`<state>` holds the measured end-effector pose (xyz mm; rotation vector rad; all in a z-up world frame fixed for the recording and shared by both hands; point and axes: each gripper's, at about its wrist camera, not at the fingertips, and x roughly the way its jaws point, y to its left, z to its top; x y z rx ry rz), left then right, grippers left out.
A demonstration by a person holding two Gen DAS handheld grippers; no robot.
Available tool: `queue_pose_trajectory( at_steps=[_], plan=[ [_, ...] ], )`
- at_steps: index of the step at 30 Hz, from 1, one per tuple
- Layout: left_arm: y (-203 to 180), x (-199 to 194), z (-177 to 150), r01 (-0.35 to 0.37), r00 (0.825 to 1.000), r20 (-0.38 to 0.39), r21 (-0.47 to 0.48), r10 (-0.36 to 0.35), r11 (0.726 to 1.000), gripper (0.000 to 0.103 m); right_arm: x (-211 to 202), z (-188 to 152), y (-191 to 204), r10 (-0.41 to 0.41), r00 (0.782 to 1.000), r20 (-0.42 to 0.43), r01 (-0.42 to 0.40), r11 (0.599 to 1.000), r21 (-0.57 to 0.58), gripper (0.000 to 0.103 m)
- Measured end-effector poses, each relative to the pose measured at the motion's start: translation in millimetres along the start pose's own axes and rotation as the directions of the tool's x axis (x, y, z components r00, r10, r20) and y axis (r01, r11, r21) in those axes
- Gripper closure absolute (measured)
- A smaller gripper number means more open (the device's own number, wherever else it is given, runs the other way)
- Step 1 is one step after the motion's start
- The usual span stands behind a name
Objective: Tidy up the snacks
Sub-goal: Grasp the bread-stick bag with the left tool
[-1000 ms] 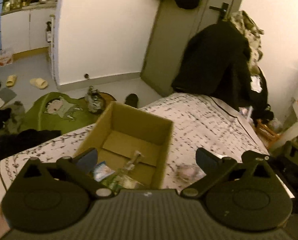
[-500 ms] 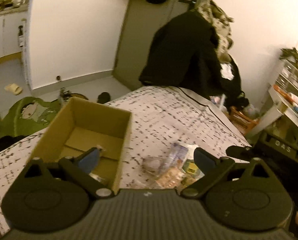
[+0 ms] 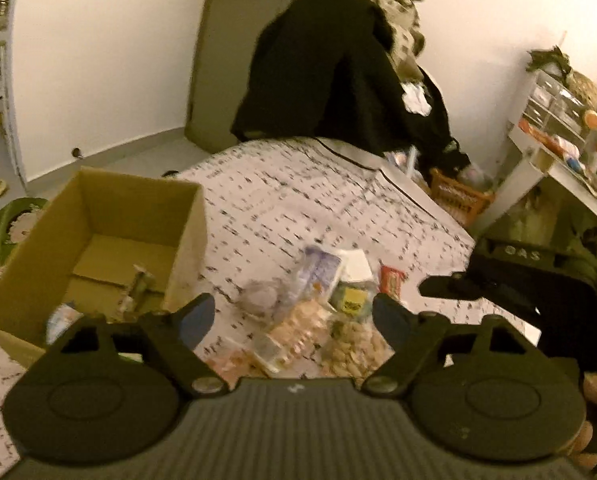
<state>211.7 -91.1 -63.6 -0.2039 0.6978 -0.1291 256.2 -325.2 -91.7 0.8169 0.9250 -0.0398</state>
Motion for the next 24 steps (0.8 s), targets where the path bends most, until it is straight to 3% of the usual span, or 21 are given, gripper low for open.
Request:
queue_pose_trajectory(
  at_steps=[7,16,24],
  plan=[
    [-2.9,33.4,-11.5,0.019,0.998,-0.059,0.012,-0.018,1.000,0.032,11.0,0.2,-0.2,-0.014,0.999,-0.030,0.013,0.999,-0.033,0.031],
    [-0.9,73.8,-26.4,0.000,0.994,-0.108,0.048,0.005,0.999,0.033,31.9,0.6,-1.1,-0.057,0.996,-0.070,0.051,0.996,-0.078,0.033],
    [-5.4,98.6,-29.9,-0.033,0.994,-0.102,0.117,0.045,0.993,0.033,40.6,-1.1,-1.4,-0.061,0.994,-0.088,0.052,0.994,-0.093,0.033]
  ],
)
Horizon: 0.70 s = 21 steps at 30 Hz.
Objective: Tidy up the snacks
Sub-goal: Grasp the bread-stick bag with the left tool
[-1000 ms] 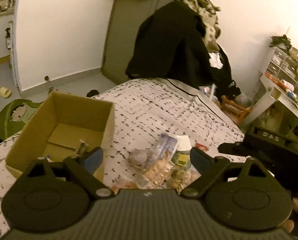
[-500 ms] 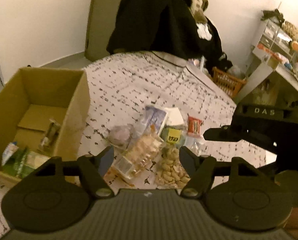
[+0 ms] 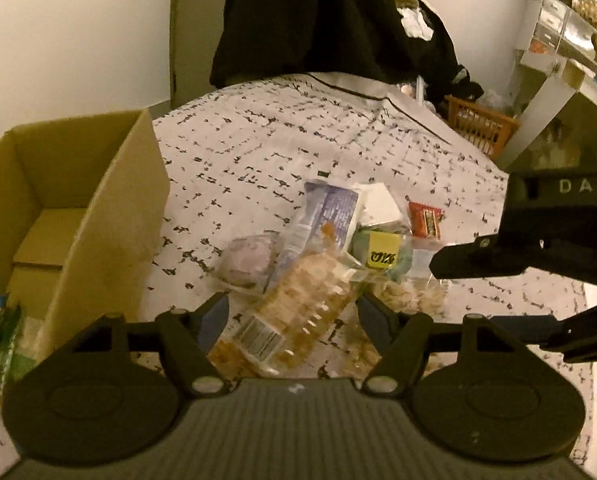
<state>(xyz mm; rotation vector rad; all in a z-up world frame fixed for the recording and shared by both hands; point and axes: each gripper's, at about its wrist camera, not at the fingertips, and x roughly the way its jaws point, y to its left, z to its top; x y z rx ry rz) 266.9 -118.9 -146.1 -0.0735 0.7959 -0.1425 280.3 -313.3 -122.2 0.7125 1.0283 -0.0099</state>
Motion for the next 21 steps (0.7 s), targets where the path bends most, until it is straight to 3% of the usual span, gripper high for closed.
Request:
queue_pose_trajectory(
  at_steps=[5,7,13,21],
  plan=[
    [-1.7,11.6,-3.0,-0.015,1.000,-0.017,0.027,0.016,1.000,0.035,9.8,2.9,-0.6,-0.013,1.000,-0.015,0.013,1.000,-0.002,0.033],
    [0.5,14.8,-3.7,-0.021,0.999,-0.033,0.017,0.021,1.000,0.049,13.6,4.0,0.7,-0.022,1.000,-0.019,0.021,1.000,-0.017,0.033],
    [2.7,11.3,-6.2,-0.009,0.999,-0.044,0.007,0.010,1.000,0.065,23.8,1.4,7.2,-0.034,0.998,-0.044,0.031,0.998,-0.057,0.033],
    [13.2,-14.0,0.5,-0.014,1.000,-0.011,-0.070,0.013,0.997,0.067,31.7,-5.9,23.6,-0.065,0.997,-0.033,0.059,0.986,-0.158,0.033]
  ],
)
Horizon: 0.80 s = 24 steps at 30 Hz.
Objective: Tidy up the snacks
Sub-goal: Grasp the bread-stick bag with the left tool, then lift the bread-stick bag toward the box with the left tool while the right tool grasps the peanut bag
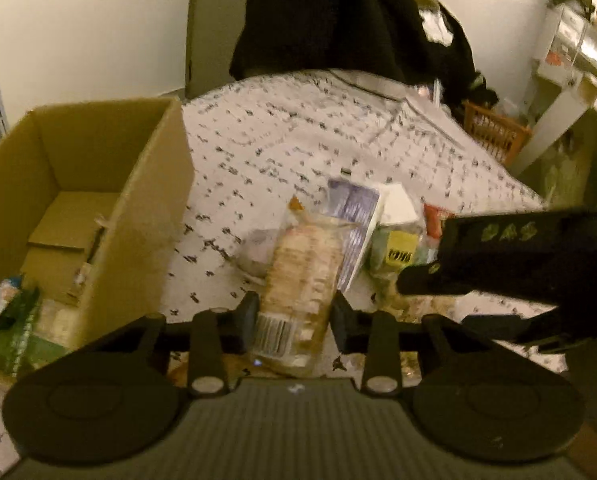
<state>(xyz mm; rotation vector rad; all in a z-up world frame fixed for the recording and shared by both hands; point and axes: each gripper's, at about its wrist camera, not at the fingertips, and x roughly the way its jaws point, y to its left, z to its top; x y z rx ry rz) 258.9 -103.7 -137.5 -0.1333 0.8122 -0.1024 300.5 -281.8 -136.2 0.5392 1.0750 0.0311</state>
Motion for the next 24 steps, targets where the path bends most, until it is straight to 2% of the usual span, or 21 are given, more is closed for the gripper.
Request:
queue_pose_trajectory(
  at_steps=[7,11,16,18,20,24],
  plan=[
    [5.5,-37.4,9.3,0.030,0.998,0.057,-0.065,-0.027,0.997,0.067,10.0,-0.2,4.5,-0.030,1.000,-0.007,0.030,0.999,-0.022,0.032],
    [10.9,-55.1,15.2,0.035,0.995,0.094,-0.094,-0.026,0.995,0.067,13.3,-2.6,10.4,-0.044,0.999,0.001,0.044,0.998,-0.041,0.027],
    [22.0,-67.4,18.0,0.017,0.993,0.116,-0.122,-0.002,0.992,0.067,18.3,-8.3,21.0,-0.086,0.996,0.014,0.087,0.991,-0.104,0.027],
    [28.6,-69.9,18.9,0.012,0.993,0.114,-0.141,0.005,0.990,0.067,20.0,-11.8,26.1,-0.109,0.994,0.025,0.111,0.984,-0.136,0.032],
    [34.0,-74.3,19.5,0.004,0.993,0.121,-0.150,0.014,0.989,0.067,21.4,-14.8,29.9,-0.138,0.990,0.038,0.143,0.976,-0.167,0.048],
    [45.1,-80.7,21.1,-0.015,0.991,0.131,-0.164,0.037,0.986,0.067,20.4,-18.7,36.7,-0.148,0.988,0.047,0.154,0.966,-0.209,0.053]
  ],
)
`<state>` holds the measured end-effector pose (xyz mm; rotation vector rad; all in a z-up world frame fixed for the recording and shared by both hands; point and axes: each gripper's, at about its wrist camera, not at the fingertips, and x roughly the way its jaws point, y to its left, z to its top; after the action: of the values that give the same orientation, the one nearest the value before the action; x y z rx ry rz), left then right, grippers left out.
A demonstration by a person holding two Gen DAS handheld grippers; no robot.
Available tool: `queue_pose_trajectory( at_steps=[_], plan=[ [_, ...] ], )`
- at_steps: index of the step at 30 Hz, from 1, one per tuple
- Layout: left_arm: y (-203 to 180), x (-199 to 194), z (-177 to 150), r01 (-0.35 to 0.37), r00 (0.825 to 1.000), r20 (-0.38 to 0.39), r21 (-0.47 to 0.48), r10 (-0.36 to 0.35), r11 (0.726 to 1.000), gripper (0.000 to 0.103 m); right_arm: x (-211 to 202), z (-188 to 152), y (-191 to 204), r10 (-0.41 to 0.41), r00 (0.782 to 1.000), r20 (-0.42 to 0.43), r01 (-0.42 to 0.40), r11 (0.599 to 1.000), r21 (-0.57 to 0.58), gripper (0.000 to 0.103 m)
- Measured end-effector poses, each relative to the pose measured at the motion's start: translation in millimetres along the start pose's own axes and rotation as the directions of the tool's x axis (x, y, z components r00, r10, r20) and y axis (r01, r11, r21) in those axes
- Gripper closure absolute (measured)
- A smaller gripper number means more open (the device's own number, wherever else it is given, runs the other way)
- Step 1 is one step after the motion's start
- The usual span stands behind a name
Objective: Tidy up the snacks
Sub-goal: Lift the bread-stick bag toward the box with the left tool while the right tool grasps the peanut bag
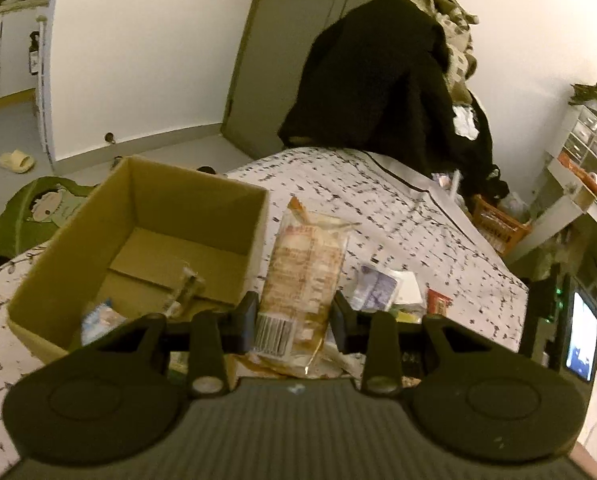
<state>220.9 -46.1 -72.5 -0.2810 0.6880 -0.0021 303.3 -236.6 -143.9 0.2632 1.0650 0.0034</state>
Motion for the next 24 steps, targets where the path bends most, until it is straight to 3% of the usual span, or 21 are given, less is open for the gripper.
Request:
queue_pose_trajectory(
  at_steps=[4,9,24],
  plan=[
    [11.8,-2.4,2.6,-0.025,1.000,-0.003,-0.025,0.025,0.999,0.067,-8.9,-2.8,2.3,0.016,1.000,0.024,-0.016,1.000,0.008,0.070],
    [23.9,-5.3,6.7,-0.050,0.999,0.002,-0.036,0.050,0.998,0.067,-16.1,-2.3,-0.7,0.059,0.997,0.041,-0.061,0.997,0.037,0.077],
    [42.1,-14.8,19.4,-0.097,0.995,0.026,-0.030,0.097,0.995,0.067,-71.9,2.0,-11.7,0.167,0.969,0.182,-0.185,0.979,0.087,0.083]
  ],
)
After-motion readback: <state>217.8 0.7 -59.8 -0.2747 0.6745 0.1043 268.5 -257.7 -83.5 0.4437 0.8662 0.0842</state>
